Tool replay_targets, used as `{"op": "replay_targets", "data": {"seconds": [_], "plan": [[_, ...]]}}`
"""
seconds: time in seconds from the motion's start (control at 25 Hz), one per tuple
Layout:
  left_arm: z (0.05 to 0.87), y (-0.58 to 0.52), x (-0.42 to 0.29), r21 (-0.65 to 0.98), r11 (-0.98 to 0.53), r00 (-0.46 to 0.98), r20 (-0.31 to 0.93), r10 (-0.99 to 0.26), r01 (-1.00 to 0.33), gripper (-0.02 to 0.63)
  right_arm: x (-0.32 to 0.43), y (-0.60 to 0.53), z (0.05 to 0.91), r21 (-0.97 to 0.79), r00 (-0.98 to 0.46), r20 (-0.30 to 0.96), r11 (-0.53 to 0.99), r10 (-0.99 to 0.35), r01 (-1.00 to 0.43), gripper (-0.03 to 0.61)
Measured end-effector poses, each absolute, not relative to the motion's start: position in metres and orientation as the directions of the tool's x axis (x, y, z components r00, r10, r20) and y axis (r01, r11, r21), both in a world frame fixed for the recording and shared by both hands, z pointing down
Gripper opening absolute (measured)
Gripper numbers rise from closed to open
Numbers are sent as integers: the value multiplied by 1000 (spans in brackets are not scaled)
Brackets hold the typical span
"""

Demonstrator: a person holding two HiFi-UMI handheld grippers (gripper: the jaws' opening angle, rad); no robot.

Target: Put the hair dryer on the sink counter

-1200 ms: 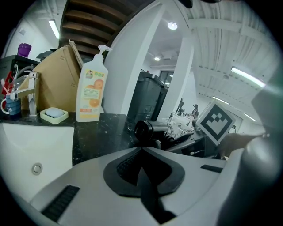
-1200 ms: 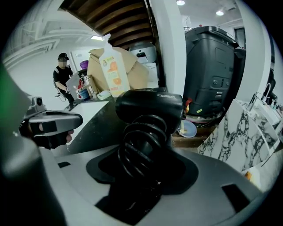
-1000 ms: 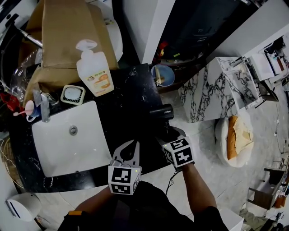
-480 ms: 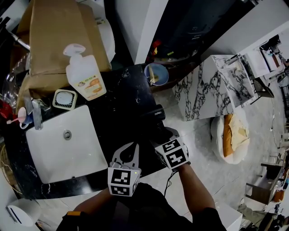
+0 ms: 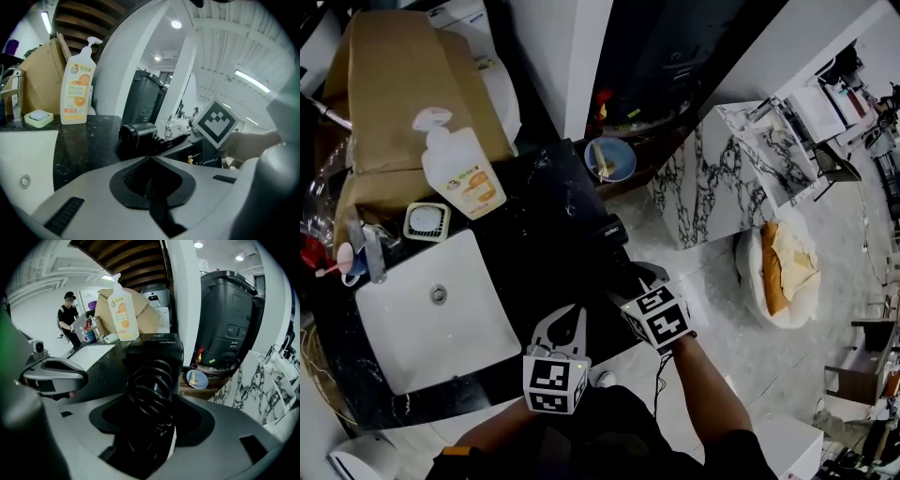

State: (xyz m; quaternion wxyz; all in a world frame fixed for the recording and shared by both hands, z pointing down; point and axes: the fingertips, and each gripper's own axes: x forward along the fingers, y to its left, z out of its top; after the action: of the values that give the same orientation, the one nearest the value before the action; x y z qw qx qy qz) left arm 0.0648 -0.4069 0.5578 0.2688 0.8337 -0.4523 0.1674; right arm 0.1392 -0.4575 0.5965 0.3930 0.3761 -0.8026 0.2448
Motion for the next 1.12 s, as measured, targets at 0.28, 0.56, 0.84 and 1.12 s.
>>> {"op": "replay_targets", "data": {"seconds": [0.28, 0.56, 0.84, 1.12], "plan": [[534, -375, 61, 255, -388, 464, 469, -751, -886, 6, 155, -428, 586, -77, -419, 795, 613, -439, -786, 308], [502, -321, 80, 228, -344, 410, 406, -817, -911, 6, 183, -379, 540, -42, -449, 703, 599, -551, -800, 308], [471, -244, 118, 208, -344, 398, 340, -852, -915, 6, 204, -287, 487, -45, -503, 578, 590, -643, -806, 242], [457, -166, 140, 174, -357, 395, 310, -865, -918, 6, 224, -192, 462, -40, -486, 502, 543, -715, -839, 139]]}}
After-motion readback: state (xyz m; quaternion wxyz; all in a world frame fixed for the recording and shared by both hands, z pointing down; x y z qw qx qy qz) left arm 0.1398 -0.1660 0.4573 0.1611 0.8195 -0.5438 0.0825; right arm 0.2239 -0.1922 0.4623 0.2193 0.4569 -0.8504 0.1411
